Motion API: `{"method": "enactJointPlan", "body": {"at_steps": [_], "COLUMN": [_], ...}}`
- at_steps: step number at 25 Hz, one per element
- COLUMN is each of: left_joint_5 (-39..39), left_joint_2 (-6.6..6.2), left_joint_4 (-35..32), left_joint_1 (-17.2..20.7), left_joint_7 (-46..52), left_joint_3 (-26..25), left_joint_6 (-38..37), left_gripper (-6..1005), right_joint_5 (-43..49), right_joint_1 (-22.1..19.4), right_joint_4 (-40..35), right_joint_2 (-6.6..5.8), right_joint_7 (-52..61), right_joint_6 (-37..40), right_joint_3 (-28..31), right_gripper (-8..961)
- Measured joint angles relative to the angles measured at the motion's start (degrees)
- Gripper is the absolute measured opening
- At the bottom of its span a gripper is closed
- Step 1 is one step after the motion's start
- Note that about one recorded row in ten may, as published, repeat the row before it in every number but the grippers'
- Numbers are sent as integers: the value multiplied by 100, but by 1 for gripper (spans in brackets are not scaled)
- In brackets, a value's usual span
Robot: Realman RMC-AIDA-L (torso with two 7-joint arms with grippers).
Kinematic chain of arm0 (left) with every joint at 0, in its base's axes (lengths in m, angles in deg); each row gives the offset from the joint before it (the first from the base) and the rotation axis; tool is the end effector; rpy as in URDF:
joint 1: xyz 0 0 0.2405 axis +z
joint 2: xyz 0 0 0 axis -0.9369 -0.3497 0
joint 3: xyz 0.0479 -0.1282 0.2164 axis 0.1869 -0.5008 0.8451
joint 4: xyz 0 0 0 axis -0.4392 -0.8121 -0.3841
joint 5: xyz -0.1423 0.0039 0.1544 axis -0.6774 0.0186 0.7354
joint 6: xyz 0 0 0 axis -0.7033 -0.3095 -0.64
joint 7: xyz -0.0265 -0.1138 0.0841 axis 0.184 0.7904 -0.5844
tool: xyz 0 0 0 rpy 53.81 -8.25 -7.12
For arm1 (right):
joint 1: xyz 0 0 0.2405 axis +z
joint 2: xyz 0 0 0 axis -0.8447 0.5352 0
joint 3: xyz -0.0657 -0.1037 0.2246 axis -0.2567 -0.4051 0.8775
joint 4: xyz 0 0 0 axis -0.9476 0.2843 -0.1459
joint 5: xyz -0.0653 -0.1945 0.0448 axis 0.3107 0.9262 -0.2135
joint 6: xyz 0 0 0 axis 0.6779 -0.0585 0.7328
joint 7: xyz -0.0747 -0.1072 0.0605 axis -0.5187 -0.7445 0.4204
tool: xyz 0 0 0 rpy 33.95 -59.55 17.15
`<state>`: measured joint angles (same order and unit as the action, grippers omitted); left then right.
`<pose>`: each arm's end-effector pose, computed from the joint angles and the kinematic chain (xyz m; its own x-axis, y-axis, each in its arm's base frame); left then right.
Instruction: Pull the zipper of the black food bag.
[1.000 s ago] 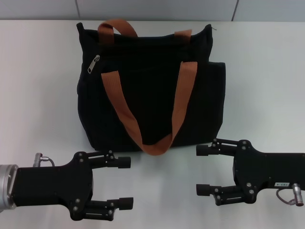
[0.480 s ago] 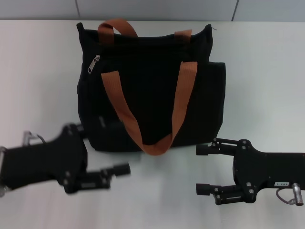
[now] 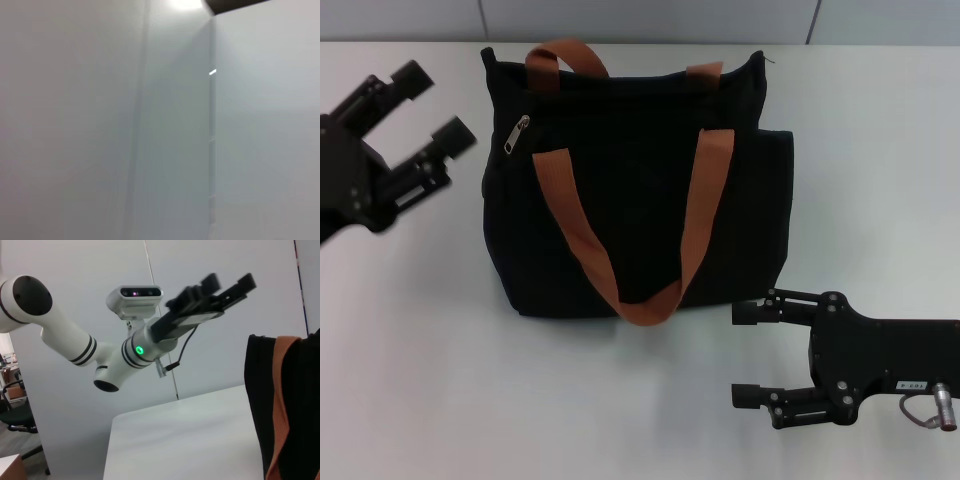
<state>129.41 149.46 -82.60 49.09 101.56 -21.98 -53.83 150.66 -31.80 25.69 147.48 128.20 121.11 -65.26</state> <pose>-0.2849 0.2593 0.0489 0.4593 -0.0990 0.8827 0.4464 -0.8335 -0.3257 0.2667 0.2526 -0.0406 0.7899 -0.1855 -0.5845 -0.1990 -0.9791 0.0418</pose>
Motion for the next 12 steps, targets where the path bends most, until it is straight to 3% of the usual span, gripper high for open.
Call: {"method": "enactJointPlan", "body": {"at_steps": [3, 5, 6, 9, 12], "left_joint_5": [19, 112, 112, 756, 1222], "left_joint_2": [-182, -432, -432, -634, -624], "left_joint_4": [-26, -60, -60, -244, -345], "left_joint_1": [-32, -54, -54, -174, -300], "left_joint_7": [109, 165, 165, 199, 199], "left_joint_3": [-40, 38, 38, 78, 82], "left_joint_6": [389, 803, 803, 1279, 1398], "left_gripper": [793, 792, 792, 792, 792], "right_joint_5": [0, 0, 0, 0, 0], "right_joint_1": [0, 0, 0, 0, 0], "right_joint_4": [0, 0, 0, -2, -18], "right_joint_2": [0, -2, -2, -8, -9], "right_joint_7": [0, 0, 0, 0, 5], "right_joint_6": [0, 0, 0, 0, 0], "right_joint_3": [4, 9, 9, 15, 18], "right_gripper": [825, 825, 825, 825, 826]}}
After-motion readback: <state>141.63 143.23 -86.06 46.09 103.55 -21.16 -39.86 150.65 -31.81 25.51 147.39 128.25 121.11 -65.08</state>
